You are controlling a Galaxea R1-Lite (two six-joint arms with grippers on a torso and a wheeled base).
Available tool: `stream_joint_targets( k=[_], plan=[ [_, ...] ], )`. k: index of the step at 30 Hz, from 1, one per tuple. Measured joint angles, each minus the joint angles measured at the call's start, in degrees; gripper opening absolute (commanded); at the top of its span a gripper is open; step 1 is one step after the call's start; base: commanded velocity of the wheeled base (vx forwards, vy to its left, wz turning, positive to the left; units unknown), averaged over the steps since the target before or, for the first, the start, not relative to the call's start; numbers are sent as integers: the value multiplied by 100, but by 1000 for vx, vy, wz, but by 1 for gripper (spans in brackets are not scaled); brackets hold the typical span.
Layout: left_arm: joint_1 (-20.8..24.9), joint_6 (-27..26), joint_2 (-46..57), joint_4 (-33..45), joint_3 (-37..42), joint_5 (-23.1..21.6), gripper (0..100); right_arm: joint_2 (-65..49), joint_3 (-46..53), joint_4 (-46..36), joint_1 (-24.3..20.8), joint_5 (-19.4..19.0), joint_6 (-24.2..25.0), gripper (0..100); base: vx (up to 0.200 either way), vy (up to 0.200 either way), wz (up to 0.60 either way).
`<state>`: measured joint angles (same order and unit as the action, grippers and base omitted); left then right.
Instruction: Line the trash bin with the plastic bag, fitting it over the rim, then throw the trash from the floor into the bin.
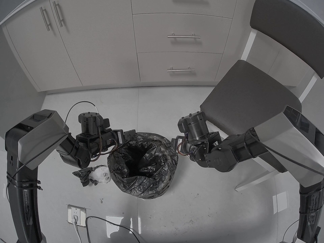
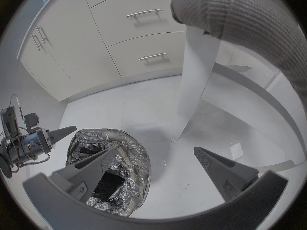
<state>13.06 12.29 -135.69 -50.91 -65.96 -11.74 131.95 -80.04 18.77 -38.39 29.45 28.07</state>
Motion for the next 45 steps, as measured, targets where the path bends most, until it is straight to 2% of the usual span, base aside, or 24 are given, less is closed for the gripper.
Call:
stream_joint_targets(
  k=[13, 24, 30, 45],
  plan=[
    [80, -731, -152, -5, 111, -141, 100, -39, 20, 2, -20, -4, 2, 100, 0, 0, 0],
    [77, -734, -406, 35, -305, -87, 100, -28, 15, 11, -17, -9, 4, 100, 0, 0, 0],
    [45, -696, -590, 83, -691, 230, 100, -9, 9, 11, -6, -9, 6, 100, 0, 0, 0],
    [-124, -649, -962, 148, -1204, 529, 100, 35, -27, 13, -9, -11, 15, 100, 0, 0, 0]
  ],
)
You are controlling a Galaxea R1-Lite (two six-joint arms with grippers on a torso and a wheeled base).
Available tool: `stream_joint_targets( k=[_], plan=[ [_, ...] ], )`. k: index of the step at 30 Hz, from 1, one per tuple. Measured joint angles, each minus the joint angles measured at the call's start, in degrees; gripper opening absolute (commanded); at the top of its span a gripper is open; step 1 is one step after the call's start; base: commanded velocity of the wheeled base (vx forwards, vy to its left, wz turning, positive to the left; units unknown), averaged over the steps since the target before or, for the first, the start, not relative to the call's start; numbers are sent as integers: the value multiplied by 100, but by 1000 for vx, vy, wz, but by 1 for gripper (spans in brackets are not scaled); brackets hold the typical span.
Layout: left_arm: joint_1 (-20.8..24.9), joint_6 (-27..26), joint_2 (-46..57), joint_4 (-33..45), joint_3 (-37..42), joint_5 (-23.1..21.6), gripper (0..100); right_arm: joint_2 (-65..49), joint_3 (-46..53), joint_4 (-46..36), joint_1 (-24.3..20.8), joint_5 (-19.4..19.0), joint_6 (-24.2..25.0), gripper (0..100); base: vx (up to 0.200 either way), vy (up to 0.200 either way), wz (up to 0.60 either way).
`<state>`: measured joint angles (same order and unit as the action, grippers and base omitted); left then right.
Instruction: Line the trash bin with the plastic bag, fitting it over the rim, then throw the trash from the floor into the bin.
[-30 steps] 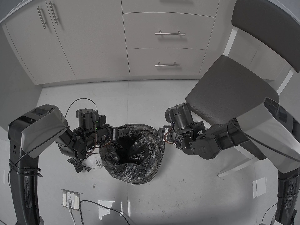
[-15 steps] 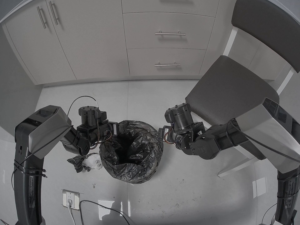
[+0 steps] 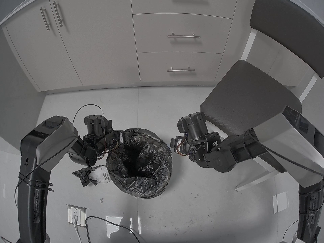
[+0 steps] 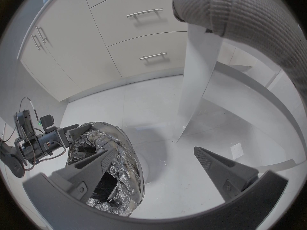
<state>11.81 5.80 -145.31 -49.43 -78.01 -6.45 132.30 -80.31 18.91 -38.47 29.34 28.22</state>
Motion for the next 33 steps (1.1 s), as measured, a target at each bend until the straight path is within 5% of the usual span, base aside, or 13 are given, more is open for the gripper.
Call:
stream_joint_targets(
  k=[33],
  plan=[
    [-534, 809, -301, 569, -280, 0, 100, 90, -34, -2, 0, 0, 11, 100, 0, 0, 0]
  ],
)
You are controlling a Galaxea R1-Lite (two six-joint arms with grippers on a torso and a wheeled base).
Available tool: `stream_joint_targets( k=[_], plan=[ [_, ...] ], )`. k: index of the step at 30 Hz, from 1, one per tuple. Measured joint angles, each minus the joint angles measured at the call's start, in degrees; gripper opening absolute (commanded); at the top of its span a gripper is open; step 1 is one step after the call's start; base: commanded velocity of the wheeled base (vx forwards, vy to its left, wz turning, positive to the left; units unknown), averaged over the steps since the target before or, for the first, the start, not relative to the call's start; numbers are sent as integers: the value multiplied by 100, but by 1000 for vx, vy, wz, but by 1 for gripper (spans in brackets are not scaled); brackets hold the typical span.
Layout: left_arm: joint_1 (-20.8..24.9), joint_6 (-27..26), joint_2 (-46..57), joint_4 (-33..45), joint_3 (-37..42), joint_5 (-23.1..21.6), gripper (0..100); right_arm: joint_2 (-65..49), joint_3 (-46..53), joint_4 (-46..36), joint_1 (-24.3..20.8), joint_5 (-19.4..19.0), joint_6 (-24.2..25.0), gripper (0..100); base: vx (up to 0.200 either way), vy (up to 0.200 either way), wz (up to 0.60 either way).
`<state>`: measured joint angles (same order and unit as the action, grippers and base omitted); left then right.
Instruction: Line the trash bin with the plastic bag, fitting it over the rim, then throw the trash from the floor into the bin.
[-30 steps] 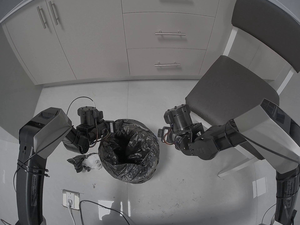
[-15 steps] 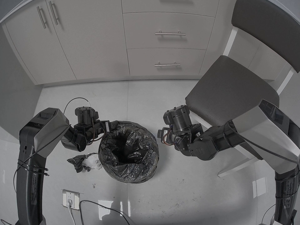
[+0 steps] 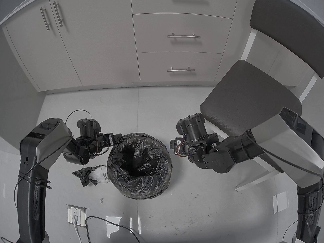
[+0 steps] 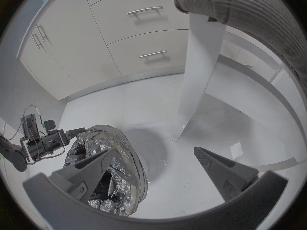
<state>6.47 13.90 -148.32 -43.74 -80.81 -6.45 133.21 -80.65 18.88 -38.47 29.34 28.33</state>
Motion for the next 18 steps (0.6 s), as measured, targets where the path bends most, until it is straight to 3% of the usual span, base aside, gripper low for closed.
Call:
stream_joint_targets(
  k=[8, 18],
  plan=[
    [-152, 268, 386, 0, 319, -39, 100, -33, 6, 0, -2, -6, 13, 100, 0, 0, 0],
    [-229, 312, 1228, -286, 1298, -285, 100, -68, 22, 0, -57, -9, 13, 100, 0, 0, 0]
  ],
)
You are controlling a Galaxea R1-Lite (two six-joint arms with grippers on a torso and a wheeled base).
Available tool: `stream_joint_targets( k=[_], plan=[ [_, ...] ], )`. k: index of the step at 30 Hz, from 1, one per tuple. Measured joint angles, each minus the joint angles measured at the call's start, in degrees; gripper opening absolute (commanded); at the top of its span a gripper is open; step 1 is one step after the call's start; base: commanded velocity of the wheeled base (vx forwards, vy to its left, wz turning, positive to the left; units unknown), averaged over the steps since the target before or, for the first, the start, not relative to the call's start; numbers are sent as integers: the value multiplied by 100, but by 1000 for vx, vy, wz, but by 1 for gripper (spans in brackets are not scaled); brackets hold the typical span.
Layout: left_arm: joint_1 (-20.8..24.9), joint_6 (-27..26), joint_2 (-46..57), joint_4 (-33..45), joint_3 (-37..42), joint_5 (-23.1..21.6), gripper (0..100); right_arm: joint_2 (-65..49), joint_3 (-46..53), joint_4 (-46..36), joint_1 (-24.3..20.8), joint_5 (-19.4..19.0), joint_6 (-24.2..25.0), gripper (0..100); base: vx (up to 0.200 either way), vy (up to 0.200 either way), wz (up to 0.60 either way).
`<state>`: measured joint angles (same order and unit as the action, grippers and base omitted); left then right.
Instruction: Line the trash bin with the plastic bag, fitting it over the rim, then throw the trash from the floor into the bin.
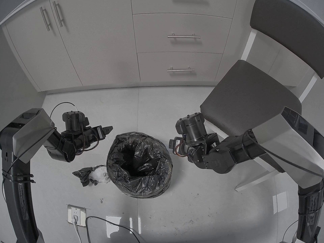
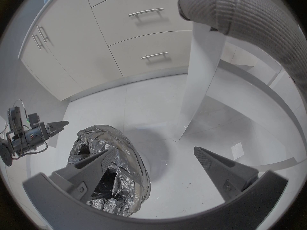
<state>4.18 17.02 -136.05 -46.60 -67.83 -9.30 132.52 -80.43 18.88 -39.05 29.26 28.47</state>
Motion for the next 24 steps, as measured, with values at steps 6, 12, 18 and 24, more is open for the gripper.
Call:
stream_joint_targets(
  k=[6, 12, 18, 24],
  plan=[
    [276, -20, 157, -356, 577, -60, 100, 48, 9, 0, -59, 0, -4, 100, 0, 0, 0],
    [634, -55, -39, -764, 942, -38, 100, 102, -10, 0, -80, 2, -2, 100, 0, 0, 0],
    [774, -315, -367, -819, 1034, -17, 100, 149, -7, 2, -89, 0, 0, 100, 0, 0, 0],
    [794, -499, -679, -835, 1042, 44, 100, 262, -10, 0, -180, -9, -4, 100, 0, 0, 0]
  ],
)
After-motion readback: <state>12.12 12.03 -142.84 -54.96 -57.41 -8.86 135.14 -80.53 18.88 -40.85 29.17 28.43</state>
